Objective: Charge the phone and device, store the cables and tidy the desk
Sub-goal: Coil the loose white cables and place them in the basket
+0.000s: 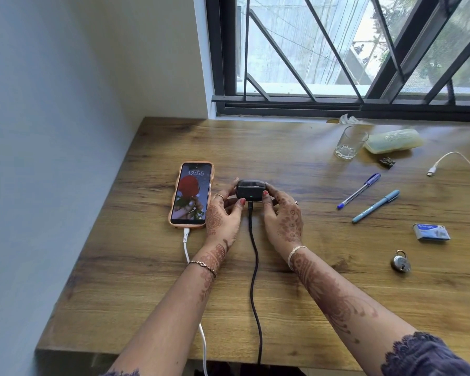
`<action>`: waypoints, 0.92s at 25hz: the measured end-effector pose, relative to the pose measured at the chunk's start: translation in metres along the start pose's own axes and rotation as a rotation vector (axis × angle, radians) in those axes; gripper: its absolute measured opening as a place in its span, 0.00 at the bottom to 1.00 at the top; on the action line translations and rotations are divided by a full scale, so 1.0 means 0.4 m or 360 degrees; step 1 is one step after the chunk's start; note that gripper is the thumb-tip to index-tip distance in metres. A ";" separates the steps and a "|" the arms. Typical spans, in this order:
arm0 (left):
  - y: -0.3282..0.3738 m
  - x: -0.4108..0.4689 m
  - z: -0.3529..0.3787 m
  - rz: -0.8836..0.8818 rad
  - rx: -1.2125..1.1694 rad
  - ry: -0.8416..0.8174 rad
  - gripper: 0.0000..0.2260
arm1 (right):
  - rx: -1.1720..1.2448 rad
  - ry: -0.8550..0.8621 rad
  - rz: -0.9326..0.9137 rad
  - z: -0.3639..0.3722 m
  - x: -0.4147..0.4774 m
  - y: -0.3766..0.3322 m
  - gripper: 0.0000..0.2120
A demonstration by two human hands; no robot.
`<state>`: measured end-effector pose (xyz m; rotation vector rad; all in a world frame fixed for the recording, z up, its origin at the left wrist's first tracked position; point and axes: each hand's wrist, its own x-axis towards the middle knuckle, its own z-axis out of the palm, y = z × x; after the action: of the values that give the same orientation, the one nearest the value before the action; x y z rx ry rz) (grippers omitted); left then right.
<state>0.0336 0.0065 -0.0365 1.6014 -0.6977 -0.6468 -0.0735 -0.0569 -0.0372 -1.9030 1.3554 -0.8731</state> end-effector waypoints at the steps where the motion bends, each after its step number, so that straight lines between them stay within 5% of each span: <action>1: 0.000 -0.001 0.000 0.0001 0.0006 0.0002 0.20 | 0.0000 0.0003 -0.0003 0.000 0.000 0.001 0.14; 18: 0.003 0.001 0.003 -0.0030 0.0048 0.0014 0.20 | -0.0004 -0.0031 0.0058 0.008 0.004 0.007 0.17; 23: -0.015 0.018 0.004 -0.0044 0.0283 0.0078 0.19 | -0.0046 -0.0025 0.0048 0.009 0.004 0.011 0.11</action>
<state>0.0377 0.0009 -0.0430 1.7875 -0.7137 -0.5763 -0.0725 -0.0590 -0.0426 -1.9023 1.3910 -0.8261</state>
